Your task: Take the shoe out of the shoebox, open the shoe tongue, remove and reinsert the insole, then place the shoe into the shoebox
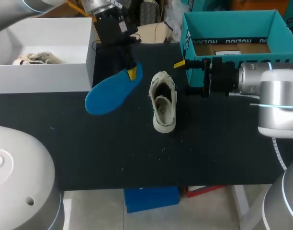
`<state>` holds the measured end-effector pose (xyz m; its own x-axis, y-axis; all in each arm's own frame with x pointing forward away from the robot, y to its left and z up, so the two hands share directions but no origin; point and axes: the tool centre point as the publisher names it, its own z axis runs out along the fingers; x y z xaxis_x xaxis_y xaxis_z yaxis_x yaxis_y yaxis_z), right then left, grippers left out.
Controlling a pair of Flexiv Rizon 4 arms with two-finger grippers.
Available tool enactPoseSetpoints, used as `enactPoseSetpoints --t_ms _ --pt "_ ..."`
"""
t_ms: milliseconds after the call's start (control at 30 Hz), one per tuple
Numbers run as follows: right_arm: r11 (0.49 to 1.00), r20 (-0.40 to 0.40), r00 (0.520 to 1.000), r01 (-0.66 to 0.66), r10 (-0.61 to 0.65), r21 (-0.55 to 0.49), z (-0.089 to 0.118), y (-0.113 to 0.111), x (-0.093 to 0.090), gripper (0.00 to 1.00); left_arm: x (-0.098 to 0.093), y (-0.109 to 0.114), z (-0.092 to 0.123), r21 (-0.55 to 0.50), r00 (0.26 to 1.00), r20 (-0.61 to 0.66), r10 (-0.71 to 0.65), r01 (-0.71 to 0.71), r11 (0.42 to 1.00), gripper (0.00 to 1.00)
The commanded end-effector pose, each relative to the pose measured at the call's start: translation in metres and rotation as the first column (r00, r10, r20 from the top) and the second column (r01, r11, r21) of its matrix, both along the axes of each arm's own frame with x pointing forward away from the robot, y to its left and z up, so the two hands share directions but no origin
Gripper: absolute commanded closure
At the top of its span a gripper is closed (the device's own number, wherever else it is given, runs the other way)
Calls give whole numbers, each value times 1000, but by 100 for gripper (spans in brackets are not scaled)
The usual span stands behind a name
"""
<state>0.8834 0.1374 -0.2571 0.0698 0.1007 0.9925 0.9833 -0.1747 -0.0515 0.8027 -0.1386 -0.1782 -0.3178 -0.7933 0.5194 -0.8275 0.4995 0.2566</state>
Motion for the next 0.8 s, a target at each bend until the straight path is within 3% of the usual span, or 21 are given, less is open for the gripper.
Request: enactPoseSetpoints --t_ms 33,133,200,667,767,800 --pt "1000 0 1000 1 -1 -1 0 1 0 0 -25 -7 10 -45 904 426 -37 63 997 100" --pt "1000 0 1000 1 -1 -1 0 1 0 0 -38 -5 0 -86 846 531 -50 112 990 100" --pt "1000 0 1000 1 -1 -1 0 1 0 0 -40 -8 -10 -75 852 520 -61 117 990 100" --pt "1000 0 1000 1 -1 -1 0 1 0 0 -40 -8 -10 -75 852 520 -61 117 990 100" --pt "1000 0 1000 1 -1 -1 0 1 0 0 -60 -25 -7 -82 660 737 -147 303 950 100" --pt "1000 0 1000 1 -1 -1 0 1 0 0 -65 -27 -12 -117 628 767 -127 333 936 100"
